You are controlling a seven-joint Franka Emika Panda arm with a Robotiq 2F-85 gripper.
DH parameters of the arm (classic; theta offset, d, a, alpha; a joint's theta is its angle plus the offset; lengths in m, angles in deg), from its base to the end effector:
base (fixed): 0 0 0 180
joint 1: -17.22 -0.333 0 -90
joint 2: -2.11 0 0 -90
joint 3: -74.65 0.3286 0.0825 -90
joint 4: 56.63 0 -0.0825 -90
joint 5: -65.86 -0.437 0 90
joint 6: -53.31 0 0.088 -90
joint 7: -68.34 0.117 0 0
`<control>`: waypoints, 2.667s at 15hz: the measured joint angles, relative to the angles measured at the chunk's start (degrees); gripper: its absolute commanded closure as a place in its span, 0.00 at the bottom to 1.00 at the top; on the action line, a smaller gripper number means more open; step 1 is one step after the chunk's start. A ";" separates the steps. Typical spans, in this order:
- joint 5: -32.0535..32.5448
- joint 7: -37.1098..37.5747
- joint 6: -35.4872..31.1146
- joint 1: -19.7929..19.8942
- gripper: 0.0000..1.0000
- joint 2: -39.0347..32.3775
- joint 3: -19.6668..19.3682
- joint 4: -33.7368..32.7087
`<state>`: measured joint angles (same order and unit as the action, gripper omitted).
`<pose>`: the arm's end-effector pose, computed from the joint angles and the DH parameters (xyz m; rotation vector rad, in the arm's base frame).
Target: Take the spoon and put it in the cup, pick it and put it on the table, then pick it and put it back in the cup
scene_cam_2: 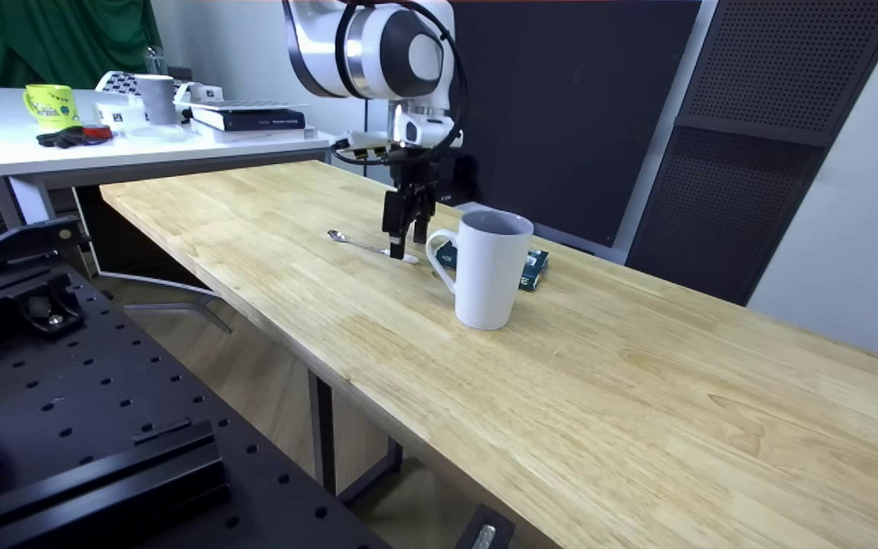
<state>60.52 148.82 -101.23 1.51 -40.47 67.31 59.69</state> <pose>0.5931 0.0775 0.0216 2.4220 -1.8674 -0.0194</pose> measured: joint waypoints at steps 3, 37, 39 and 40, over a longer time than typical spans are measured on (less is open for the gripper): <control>-0.32 0.93 0.13 -0.23 0.33 -0.72 -0.03 -0.51; 38.23 7.19 11.38 -4.98 0.95 22.85 -8.52 -0.29; 48.11 11.16 10.71 -6.01 0.95 25.40 -12.20 1.82; 53.09 13.45 10.28 -6.98 0.95 26.48 -14.54 2.69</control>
<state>113.61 162.27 -90.94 -5.47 -13.99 52.77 62.38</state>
